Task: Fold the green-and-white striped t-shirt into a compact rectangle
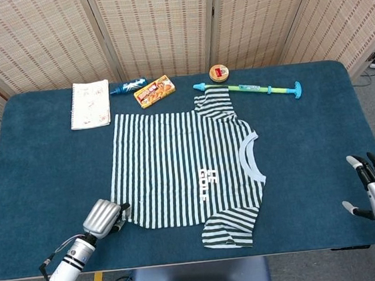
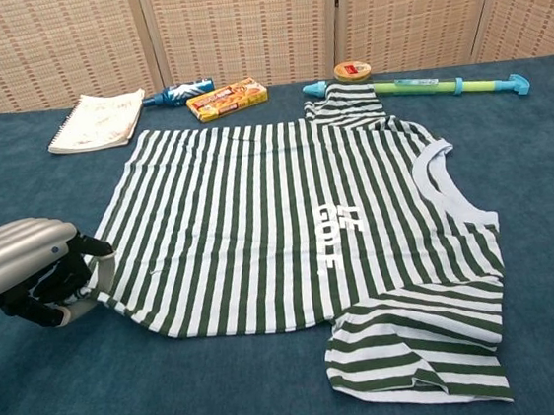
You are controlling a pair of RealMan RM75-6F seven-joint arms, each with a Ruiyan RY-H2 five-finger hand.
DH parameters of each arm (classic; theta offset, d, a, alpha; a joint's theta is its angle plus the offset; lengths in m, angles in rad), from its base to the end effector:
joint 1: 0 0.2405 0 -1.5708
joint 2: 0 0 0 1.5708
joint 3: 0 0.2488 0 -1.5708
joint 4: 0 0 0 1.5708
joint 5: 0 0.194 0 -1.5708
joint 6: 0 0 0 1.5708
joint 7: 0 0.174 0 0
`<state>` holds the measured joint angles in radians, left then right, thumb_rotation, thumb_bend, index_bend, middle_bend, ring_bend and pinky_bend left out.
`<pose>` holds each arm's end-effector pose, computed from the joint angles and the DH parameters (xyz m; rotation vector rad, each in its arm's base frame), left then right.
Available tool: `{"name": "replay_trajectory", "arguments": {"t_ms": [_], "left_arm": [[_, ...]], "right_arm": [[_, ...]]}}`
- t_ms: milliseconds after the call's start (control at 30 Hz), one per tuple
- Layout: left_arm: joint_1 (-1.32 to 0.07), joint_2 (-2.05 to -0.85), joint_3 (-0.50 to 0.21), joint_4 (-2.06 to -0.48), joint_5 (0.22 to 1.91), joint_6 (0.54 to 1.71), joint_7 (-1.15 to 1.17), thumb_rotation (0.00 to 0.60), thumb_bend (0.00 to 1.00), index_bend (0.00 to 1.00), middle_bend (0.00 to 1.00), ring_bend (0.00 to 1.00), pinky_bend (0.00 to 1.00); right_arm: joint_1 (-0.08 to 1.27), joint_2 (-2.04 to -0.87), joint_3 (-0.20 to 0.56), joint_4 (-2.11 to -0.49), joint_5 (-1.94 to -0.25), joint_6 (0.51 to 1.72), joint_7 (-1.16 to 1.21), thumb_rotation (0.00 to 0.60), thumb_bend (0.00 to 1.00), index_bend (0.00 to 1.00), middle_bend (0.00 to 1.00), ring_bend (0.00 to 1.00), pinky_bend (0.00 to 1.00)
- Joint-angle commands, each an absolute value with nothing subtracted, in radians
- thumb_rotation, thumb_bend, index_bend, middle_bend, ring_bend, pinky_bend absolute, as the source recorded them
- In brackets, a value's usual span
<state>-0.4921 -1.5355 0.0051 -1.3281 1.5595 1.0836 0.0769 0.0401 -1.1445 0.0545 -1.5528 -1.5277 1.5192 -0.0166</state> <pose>-0.2153 0.2883 -0.0159 -1.9847 -0.8918 -0.9198 -0.3089 -0.1969 0.1722 1.3740 -0.8529 0.8736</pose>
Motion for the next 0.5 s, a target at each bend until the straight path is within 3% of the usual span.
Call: {"name": "replay_trajectory", "arguments": {"t_ms": [33, 200, 300, 500], "left_arm": [[-0.492, -1.537, 0.005, -1.328, 1.557, 1.088, 0.08, 0.6, 0.47, 0.58, 0.91, 0.83, 0.96], [-0.482, -1.548, 0.006, -1.324, 1.556, 1.114, 0.089, 0.6, 0.48, 0.62, 0.92, 0.83, 0.96], [-0.477, -1.551, 0.009, -1.327, 1.555, 1.125, 0.095, 0.6, 0.48, 0.63, 0.92, 0.83, 0.96], [-0.473, -1.541, 0.01, -1.346, 1.542, 1.125, 0.12, 0.6, 0.48, 0.63, 0.92, 0.83, 0.96]], "right_arm": [[0.048, -1.148, 0.05, -1.551, -1.541, 1.511, -0.016, 0.6, 0.06, 0.06, 0.14, 0.04, 0.14], [0.078, -1.176, 0.045, -1.534, -1.608, 1.514, -0.001, 0.6, 0.07, 0.08, 0.17, 0.07, 0.13], [0.104, -1.202, 0.044, -1.516, -1.656, 1.515, 0.011, 0.6, 0.11, 0.13, 0.24, 0.14, 0.15], [0.189, -1.251, 0.038, -1.477, -1.761, 1.468, -0.022, 0.6, 0.12, 0.24, 0.41, 0.33, 0.4]]}}
